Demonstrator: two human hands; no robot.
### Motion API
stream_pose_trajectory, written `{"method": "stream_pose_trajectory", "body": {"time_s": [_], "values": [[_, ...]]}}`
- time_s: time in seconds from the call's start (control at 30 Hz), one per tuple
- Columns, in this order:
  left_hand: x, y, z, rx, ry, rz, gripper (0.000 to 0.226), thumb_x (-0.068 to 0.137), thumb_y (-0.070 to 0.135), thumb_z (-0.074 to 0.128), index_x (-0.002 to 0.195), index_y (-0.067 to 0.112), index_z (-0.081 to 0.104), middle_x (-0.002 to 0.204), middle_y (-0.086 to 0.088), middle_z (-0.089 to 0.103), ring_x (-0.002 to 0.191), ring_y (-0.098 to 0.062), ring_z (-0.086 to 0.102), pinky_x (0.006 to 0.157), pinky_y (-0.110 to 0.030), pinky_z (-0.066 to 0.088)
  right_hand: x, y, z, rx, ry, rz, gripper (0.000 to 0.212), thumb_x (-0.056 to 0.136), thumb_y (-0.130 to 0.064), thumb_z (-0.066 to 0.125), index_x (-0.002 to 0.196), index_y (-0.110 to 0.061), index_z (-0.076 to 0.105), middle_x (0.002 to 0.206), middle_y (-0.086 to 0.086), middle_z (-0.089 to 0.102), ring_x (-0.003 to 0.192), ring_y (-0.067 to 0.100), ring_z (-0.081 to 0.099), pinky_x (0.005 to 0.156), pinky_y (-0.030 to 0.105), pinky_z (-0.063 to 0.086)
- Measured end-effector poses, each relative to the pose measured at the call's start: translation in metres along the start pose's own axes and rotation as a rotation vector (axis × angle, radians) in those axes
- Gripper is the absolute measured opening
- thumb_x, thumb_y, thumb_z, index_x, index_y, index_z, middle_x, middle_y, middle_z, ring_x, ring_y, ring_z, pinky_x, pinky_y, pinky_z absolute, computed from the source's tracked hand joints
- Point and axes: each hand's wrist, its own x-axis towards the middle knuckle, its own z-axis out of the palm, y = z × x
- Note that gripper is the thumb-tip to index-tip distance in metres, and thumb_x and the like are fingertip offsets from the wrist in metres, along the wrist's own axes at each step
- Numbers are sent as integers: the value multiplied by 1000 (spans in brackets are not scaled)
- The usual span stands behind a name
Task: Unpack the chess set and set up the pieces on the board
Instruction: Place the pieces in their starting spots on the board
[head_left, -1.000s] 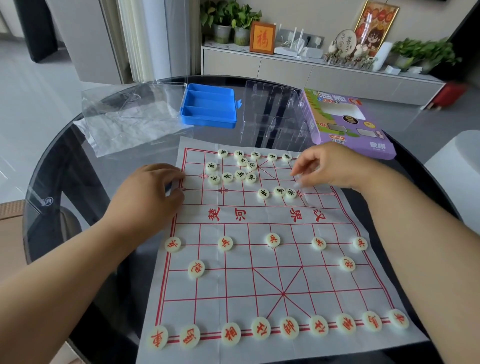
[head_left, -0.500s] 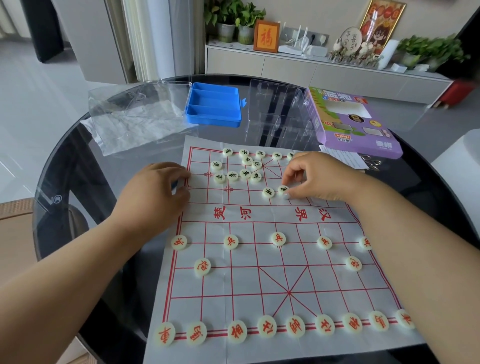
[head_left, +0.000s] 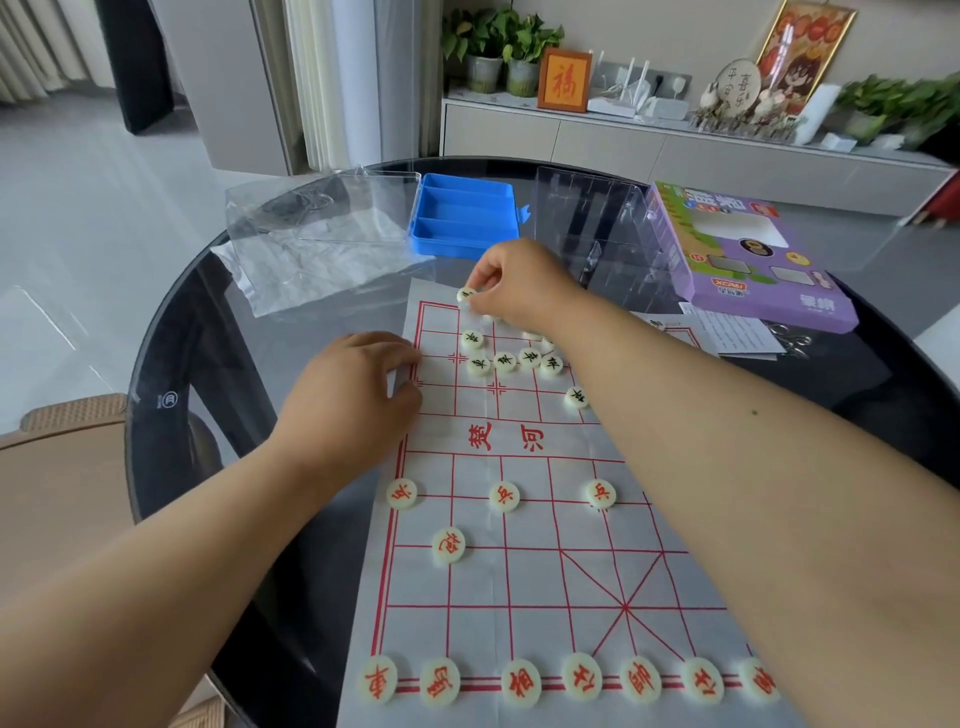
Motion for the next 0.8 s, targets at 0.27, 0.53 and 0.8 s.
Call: {"method": "stream_pose_trajectory", "body": {"time_s": [0.27,0.53,0.8], "values": [[-1,1,-1,-1,-4,5,38,90,20,52,127,24,59,135,10,52,125,-10,42,98,-21,33,3,-6,9,-62,-81,50,13,76,-32,76,84,-24,68,78,-12,62,87,14,62,82,34,53],[-1,1,0,4,-12,-4,38,90,22,52,128,25,58,135,10,51,124,-10,42,99,-23,35,-9,-6,-15,-29,-38,5,15,76,-33,77,87,-24,72,69,-15,56,69,5,53,67,24,45],[-1,0,-1,5,-14,-9,38,91,23,52,128,25,58,136,10,51,125,-11,42,100,-26,37,-26,-13,-20,-174,-188,-23,19,75,-33,78,92,-27,73,74,-16,54,80,9,55,72,26,44]]}}
